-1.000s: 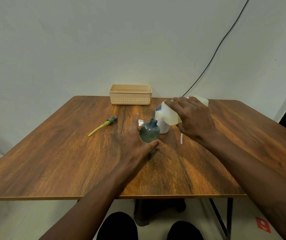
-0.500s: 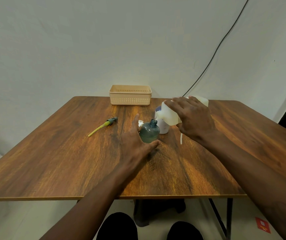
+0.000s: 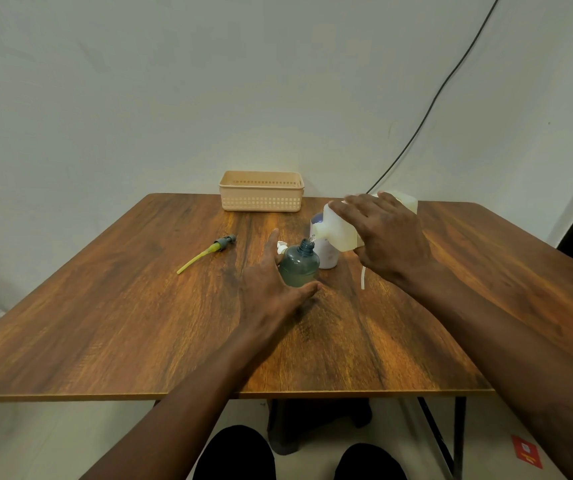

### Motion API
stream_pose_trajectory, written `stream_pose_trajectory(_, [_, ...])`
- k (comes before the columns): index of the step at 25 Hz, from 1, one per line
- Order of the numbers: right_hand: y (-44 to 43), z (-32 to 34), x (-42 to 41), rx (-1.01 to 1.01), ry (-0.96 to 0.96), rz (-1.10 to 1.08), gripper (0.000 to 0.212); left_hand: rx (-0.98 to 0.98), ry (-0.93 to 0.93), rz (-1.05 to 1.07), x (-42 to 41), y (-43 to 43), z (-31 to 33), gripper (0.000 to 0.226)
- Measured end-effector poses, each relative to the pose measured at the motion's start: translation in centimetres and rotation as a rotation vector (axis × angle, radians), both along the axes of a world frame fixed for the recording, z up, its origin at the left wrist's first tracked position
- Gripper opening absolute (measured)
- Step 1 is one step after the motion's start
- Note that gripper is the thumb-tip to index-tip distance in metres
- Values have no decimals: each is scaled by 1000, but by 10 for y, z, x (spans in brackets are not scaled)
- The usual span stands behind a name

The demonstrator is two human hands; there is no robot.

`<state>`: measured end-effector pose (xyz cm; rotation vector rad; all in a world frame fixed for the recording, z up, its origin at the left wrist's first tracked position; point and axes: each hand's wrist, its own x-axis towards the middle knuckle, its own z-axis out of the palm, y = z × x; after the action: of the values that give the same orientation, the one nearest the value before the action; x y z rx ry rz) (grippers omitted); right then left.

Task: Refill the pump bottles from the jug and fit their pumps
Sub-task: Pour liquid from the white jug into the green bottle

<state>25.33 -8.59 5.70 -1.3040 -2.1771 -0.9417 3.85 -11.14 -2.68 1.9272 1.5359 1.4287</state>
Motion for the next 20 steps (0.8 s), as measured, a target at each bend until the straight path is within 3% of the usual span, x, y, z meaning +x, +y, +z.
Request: stream_pose_trajectory(20, [0,4,-2,35,-14,21,84,-4,-20,-29,0,-2,3,123])
